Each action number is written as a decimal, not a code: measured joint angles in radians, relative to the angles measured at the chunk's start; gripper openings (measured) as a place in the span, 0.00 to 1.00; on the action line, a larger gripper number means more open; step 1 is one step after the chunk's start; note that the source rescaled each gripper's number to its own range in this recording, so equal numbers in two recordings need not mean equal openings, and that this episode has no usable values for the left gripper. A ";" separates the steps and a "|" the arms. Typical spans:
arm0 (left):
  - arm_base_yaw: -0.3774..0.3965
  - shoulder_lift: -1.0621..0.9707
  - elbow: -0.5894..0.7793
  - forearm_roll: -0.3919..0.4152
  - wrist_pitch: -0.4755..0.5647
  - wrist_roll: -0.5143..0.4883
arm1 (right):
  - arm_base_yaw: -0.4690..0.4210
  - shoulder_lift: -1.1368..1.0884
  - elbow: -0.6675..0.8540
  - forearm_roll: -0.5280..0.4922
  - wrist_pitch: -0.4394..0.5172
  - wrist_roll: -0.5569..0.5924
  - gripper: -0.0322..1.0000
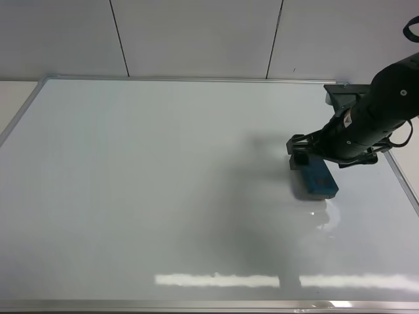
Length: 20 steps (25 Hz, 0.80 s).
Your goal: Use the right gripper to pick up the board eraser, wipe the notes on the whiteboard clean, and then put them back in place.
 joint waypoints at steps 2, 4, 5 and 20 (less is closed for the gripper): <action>0.000 0.000 0.000 0.000 0.000 0.000 | 0.000 0.000 0.000 0.000 -0.010 -0.003 0.92; 0.000 0.000 0.000 0.000 0.000 0.000 | 0.000 0.000 0.000 0.000 -0.013 -0.006 0.97; 0.000 0.000 0.000 0.000 0.000 0.000 | 0.000 0.000 0.000 0.000 -0.019 -0.007 0.98; 0.000 0.000 0.000 0.000 0.000 0.000 | -0.072 -0.191 0.000 0.123 -0.096 -0.171 1.00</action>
